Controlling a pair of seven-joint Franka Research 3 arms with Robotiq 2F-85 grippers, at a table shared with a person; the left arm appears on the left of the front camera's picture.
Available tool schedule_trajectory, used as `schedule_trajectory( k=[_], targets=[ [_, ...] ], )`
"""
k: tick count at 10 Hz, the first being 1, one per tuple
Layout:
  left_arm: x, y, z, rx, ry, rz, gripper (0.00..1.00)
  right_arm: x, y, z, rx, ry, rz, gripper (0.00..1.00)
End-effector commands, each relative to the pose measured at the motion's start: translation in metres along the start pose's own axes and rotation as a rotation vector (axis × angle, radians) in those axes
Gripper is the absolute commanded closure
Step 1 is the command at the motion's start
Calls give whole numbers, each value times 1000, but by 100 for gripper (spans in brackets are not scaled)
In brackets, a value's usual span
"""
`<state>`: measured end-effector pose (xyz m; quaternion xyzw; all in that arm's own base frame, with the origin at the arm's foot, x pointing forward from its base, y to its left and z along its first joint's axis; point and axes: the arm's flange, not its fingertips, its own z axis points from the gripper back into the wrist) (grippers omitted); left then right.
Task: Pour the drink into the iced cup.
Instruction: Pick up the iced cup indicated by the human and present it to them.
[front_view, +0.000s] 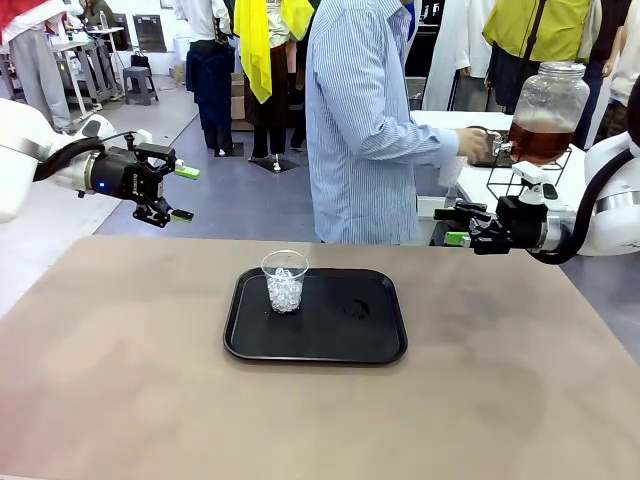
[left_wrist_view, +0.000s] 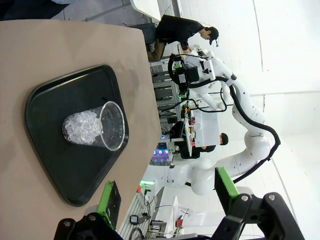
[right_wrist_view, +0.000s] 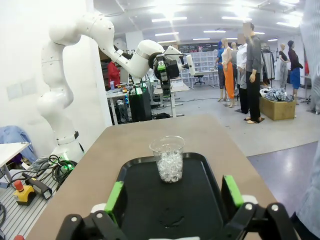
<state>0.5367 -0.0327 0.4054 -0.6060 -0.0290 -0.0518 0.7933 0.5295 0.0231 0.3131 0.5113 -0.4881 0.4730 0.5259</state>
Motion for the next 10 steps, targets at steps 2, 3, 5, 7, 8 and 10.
schedule_trajectory(
  k=[2,3,5,7,8,10],
  targets=[
    [0,-1,0,-1,-1,-2,0,5,-3,-1,11,5,-6,0],
    [0,-1,0,-1,-1,-2,0,5,-3,-1,11,5,-6,0],
    [0,-1,0,-1,-1,-2,0,5,-3,-1,11,5,-6,0],
    [0,-1,0,-1,-1,-2,0,5,-3,-1,11,5,-6,0],
    [0,-1,0,-1,-1,-2,0,5,-3,-1,11,5,-6,0],
    [0,-1,0,-1,-1,-2,0,5,-3,-1,11,5,-6,0]
  ],
)
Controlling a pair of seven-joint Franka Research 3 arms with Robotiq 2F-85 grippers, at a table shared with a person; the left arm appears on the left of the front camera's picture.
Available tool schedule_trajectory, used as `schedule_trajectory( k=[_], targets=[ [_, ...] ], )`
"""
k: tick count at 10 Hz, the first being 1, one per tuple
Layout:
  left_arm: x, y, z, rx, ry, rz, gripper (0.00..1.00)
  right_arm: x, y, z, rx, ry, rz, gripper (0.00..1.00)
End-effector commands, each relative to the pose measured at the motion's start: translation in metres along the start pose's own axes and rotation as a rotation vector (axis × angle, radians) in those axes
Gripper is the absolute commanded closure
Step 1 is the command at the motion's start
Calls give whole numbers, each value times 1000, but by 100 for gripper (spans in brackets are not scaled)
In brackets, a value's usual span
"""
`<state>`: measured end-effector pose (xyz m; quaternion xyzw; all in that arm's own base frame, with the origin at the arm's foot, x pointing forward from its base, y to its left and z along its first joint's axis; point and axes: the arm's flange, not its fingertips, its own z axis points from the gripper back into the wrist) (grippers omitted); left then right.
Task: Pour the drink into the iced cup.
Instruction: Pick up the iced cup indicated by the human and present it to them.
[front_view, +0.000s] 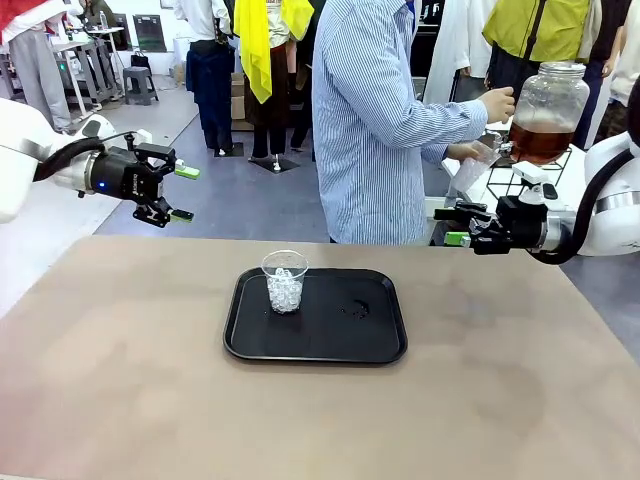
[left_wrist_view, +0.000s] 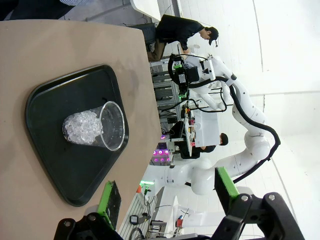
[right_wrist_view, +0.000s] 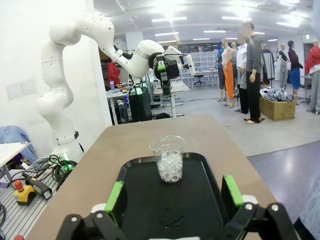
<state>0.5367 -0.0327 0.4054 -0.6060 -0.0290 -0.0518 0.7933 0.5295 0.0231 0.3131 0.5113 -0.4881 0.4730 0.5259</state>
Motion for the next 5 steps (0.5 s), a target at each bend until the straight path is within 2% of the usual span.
schedule_trajectory(
  k=[1,5],
  targets=[
    [0,-1,0,-1,-1,-2,0,5,-3,-1,11,5,-6,0],
    [0,-1,0,-1,-1,-2,0,5,-3,-1,11,5,-6,0]
  ],
)
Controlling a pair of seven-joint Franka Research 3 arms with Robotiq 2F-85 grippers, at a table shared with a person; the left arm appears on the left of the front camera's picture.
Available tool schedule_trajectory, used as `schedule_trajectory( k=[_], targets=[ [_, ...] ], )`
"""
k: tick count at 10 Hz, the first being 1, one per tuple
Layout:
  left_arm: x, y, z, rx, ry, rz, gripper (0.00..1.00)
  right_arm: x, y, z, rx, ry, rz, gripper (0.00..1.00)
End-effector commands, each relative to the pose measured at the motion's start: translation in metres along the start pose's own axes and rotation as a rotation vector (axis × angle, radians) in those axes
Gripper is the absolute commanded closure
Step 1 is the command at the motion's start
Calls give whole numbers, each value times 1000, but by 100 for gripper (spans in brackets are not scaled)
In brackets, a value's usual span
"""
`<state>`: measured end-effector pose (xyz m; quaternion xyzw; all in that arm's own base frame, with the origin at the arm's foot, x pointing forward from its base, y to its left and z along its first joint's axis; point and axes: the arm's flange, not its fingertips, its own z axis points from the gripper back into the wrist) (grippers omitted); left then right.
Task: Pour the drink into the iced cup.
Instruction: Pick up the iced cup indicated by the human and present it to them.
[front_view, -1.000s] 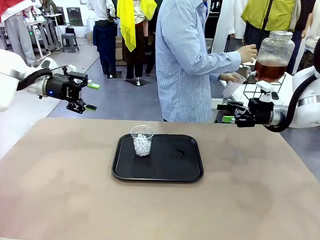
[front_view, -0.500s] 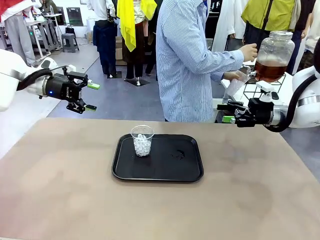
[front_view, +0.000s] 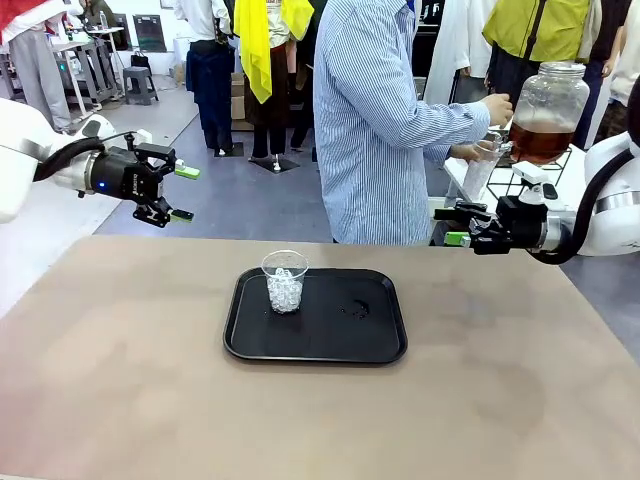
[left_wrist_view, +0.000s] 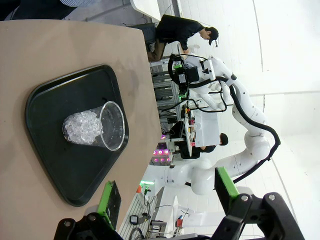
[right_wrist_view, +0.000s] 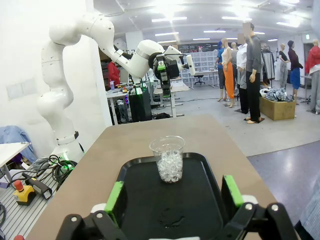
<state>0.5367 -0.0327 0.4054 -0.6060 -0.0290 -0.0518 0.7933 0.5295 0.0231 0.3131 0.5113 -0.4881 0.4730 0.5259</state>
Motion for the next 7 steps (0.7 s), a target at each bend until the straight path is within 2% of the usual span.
schedule_trajectory(
  k=[1,7],
  targets=[
    [0,-1,0,-1,-1,-2,0,5,-3,-1,11,5,-6,0],
    [0,-1,0,-1,-1,-2,0,5,-3,-1,11,5,-6,0]
  ],
)
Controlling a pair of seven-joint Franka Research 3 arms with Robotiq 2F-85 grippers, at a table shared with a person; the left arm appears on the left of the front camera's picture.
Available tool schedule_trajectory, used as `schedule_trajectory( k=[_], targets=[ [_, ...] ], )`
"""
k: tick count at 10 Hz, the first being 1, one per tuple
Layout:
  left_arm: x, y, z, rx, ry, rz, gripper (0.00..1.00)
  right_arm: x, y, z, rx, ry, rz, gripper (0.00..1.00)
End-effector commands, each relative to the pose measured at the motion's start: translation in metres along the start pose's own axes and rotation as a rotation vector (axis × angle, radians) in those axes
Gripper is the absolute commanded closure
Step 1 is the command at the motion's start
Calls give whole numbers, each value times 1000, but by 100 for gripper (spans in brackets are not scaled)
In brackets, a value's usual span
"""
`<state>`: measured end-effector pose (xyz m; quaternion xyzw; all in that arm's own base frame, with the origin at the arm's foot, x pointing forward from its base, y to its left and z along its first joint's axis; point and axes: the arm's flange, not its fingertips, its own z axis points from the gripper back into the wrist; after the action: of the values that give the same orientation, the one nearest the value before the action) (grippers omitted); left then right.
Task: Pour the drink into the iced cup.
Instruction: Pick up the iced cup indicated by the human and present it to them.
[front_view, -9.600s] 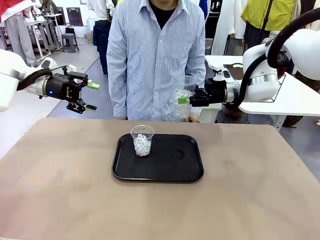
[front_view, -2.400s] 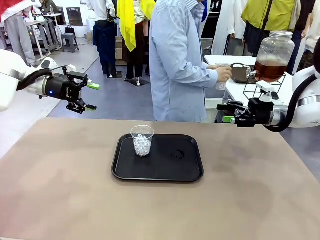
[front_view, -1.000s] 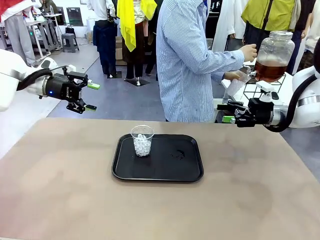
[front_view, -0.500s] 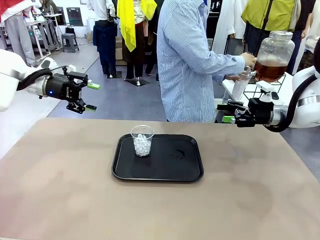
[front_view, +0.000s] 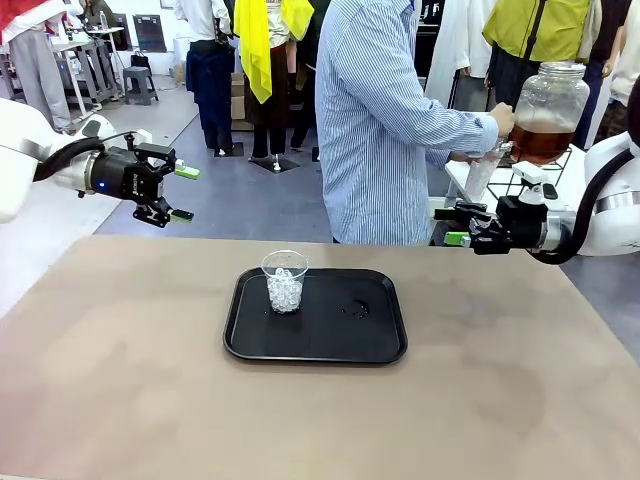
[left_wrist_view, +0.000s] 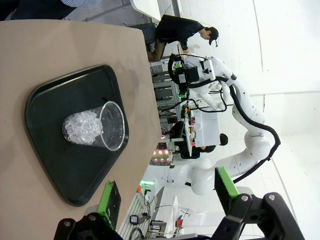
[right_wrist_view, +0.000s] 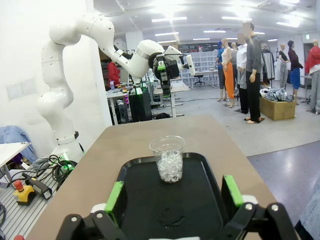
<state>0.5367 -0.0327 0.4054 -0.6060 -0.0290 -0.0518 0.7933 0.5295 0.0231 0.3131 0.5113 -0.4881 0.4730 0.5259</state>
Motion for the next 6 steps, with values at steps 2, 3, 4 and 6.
schedule_trajectory(
  k=[2,3,4,6],
  targets=[
    [0,-1,0,-1,-1,-2,0,5,-3,-1,11,5,-6,0],
    [0,-1,0,-1,-1,-2,0,5,-3,-1,11,5,-6,0],
    [0,-1,0,-1,-1,-2,0,5,-3,-1,11,5,-6,0],
    [0,-1,0,-1,-1,-2,0,5,-3,-1,11,5,-6,0]
  ],
)
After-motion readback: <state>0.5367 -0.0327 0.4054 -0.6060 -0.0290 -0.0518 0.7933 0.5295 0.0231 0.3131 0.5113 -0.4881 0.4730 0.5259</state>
